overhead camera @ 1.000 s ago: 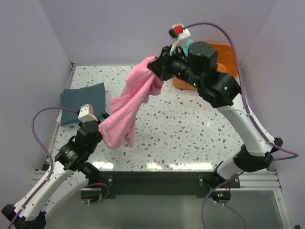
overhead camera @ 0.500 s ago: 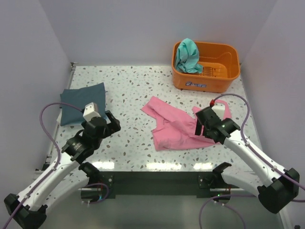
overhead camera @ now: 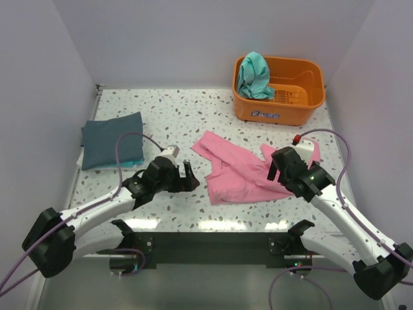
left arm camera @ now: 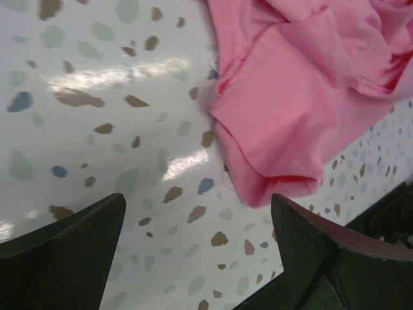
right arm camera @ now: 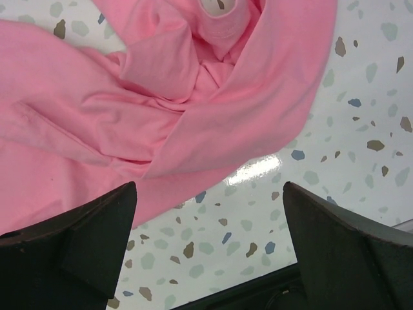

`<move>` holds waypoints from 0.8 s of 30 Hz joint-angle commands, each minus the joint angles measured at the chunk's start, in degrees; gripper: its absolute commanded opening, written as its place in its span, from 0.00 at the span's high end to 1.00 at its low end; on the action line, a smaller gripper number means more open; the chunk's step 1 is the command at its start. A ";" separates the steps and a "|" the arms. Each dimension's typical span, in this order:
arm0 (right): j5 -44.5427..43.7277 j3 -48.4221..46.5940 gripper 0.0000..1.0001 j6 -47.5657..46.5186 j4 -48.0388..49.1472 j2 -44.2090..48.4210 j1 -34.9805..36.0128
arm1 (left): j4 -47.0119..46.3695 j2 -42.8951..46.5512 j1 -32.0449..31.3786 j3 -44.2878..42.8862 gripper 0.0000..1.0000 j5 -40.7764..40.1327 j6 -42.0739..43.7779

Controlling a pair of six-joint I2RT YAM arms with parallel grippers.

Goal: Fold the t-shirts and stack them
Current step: Move the tshirt to the center of the board, then flatten the tshirt out

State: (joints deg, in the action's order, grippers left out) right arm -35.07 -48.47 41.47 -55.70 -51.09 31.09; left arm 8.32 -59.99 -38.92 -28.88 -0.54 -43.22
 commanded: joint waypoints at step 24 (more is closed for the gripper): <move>13.98 5.31 0.10 -1.22 19.76 -19.13 -6.66 | -5.62 -9.56 -19.71 -7.95 1.00 -12.64 4.64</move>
State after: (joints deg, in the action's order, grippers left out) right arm -20.88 -43.57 39.70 -36.67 -70.04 24.69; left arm -0.91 -77.23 -58.43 -38.46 -6.85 -39.22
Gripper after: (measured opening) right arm 0.907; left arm 0.035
